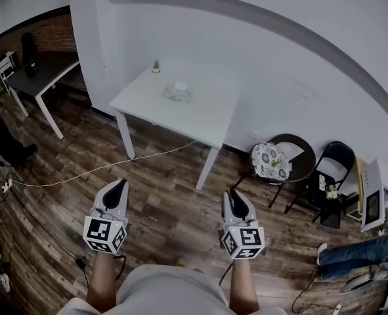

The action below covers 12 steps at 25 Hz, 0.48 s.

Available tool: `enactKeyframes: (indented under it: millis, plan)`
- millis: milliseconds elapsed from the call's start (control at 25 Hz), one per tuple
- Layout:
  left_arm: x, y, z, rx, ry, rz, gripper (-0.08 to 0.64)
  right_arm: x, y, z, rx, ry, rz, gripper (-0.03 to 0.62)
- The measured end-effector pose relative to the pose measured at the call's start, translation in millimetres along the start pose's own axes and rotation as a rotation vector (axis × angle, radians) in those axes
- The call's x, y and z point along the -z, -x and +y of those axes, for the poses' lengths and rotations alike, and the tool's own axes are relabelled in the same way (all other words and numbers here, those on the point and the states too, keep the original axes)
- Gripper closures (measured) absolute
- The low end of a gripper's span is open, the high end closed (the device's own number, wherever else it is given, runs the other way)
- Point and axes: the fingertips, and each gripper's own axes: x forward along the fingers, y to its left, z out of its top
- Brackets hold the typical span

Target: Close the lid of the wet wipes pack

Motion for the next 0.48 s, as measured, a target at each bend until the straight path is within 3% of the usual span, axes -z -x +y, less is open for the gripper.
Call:
enactKeyframes:
  millis: [480]
  plan:
    - [2.0, -19.3, -19.0, 0.009, -0.005, 0.02, 0.554, 3.8, -5.3, -22.5, -0.006, -0.029, 0.016, 0.523]
